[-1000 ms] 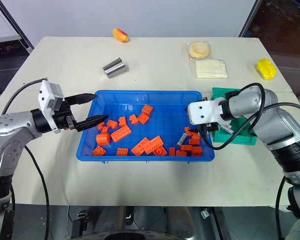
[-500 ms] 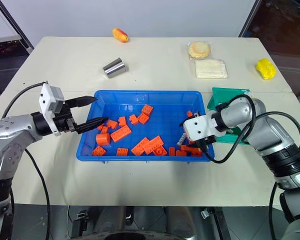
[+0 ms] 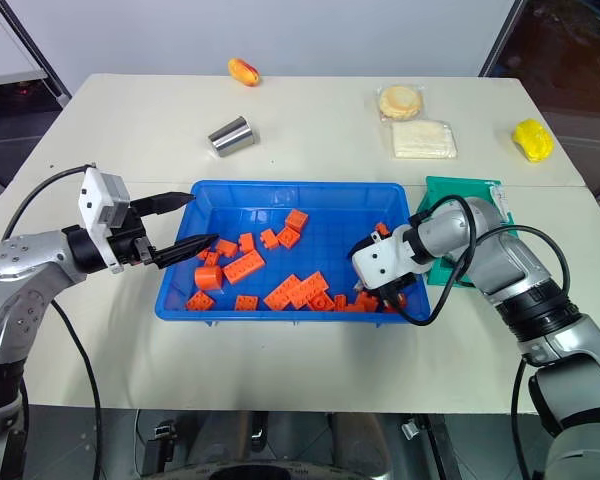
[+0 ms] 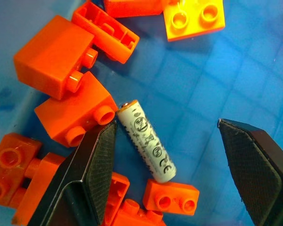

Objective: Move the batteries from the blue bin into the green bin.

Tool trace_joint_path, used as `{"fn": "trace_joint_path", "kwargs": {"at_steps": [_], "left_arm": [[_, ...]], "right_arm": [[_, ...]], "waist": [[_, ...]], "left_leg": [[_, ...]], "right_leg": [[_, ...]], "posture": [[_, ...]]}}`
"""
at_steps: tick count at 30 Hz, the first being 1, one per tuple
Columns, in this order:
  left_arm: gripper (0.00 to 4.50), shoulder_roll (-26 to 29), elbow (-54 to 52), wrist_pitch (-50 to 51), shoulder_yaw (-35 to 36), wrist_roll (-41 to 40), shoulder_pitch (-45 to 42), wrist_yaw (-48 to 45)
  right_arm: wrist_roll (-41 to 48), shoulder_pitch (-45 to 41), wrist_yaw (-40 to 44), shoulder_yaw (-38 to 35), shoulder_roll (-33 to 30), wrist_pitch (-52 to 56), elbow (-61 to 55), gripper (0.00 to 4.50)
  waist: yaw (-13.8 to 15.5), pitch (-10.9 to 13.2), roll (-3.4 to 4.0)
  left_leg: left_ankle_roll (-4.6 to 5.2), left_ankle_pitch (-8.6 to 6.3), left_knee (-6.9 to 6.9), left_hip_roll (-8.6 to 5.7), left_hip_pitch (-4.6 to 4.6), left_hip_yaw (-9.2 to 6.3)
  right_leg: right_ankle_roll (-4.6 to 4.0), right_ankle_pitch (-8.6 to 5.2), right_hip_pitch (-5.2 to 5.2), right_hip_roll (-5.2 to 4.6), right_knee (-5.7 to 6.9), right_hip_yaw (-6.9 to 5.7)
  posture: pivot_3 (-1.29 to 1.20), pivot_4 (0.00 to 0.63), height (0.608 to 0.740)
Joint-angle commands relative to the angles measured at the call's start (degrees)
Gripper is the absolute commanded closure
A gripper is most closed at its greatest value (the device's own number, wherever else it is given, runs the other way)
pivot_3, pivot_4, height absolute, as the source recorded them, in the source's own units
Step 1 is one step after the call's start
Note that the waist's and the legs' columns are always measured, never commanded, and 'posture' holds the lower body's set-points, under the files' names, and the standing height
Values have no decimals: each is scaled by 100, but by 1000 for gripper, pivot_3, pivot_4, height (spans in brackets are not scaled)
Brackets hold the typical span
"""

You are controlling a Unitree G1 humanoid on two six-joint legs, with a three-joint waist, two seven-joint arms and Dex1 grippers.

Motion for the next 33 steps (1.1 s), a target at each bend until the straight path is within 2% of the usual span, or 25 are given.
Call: {"fn": "trace_joint_path", "kwargs": {"at_steps": [1, 2, 5, 9, 10, 11, 16, 19, 25, 28, 30, 33], "left_arm": [[0, 8, -192, -16, 147, -97, -60, 34], [0, 13, -184, -16, 144, -102, -75, 32], [0, 31, -163, -25, 147, -106, -99, 25], [0, 25, -177, -34, 147, -109, -96, 45], [0, 24, -178, -35, 145, -112, -99, 50], [0, 24, -176, -38, 145, -114, -99, 54], [0, 34, -165, -58, 159, -119, -83, 55], [0, 41, -140, -81, 187, -136, -100, 43], [0, 88, 156, -159, 55, -136, -547, -260], [0, -9, 518, -280, -310, -38, -1086, -637], [0, -54, 756, -399, -585, 101, -1395, -897], [0, -173, 1126, -613, -912, 307, -1814, -1202]], "right_arm": [[-212, -16, -26, 109, 88, -273, 182, 1003], [-239, -31, -19, 112, 105, -315, 214, 1003], [-240, -74, 58, 111, 146, -359, 280, 1754], [-252, -77, 122, 94, 169, -370, 304, 3740], [-252, -80, 133, 89, 175, -372, 310, 4371], [-252, -80, 143, 85, 179, -365, 314, 4498], [-284, -118, 89, 25, 207, -327, 326, 4494], [-194, -419, -37, -205, 270, -83, 340, 4494], [843, -1755, -189, -1280, 468, 1993, 224, 4494], [994, -1974, -257, -1806, -4, 2626, 233, 4494], [968, -1805, -343, -2004, -333, 2800, 209, 4494], [879, -1429, -544, -2190, -721, 2868, 190, 4494]], "waist": [[-3, 0, 0], [-6, 0, 0], [-9, 0, 0], [-7, 0, 0], [-7, 0, 0], [-7, 0, 0], [-6, 0, 0], [-16, 0, 0], [-9, 7, 10], [75, 4, 6], [171, 3, 5], [161, 3, 3]], "left_leg": [[0, 0, -1, 0, 13, 0], [0, 0, -5, 0, 32, 0], [0, -1, -17, 0, 73, 1], [0, -1, -15, 0, 72, 0], [0, -1, -16, 0, 72, 0], [0, -1, -16, 1, 72, -1], [0, -1, -15, 0, 72, -1], [0, -1, -16, 1, 72, -1], [-2, 0, -17, 1, 60, -2], [-1, 0, -25, -1, 59, -10], [-1, -1, -24, -5, 54, -14], [1, -2, -22, -13, 50, 0]], "right_leg": [[0, 0, 13, 0, -2, 0], [-1, -1, 31, 1, -6, 0], [-2, -1, 76, 0, -22, 0], [-2, -1, 75, 0, -21, 0], [-2, -1, 75, 0, -21, 0], [-2, -1, 75, 1, -21, -1], [-2, -1, 75, 0, -21, -1], [-2, -1, 75, 0, -20, -1], [-2, -1, 54, 1, -12, -1], [-4, -2, 59, -1, -18, -11], [-4, -2, 68, -5, -38, -17], [-2, -1, 72, -13, -53, -10]], "posture": [[0, 150, 740], [0, 150, 740], [0, 150, 740], [0, 150, 740], [0, 150, 740], [0, 150, 740], [0, 150, 740], [0, 150, 740], [0, 150, 740], [0, 150, 740], [0, 150, 740], [0, 150, 740]]}}
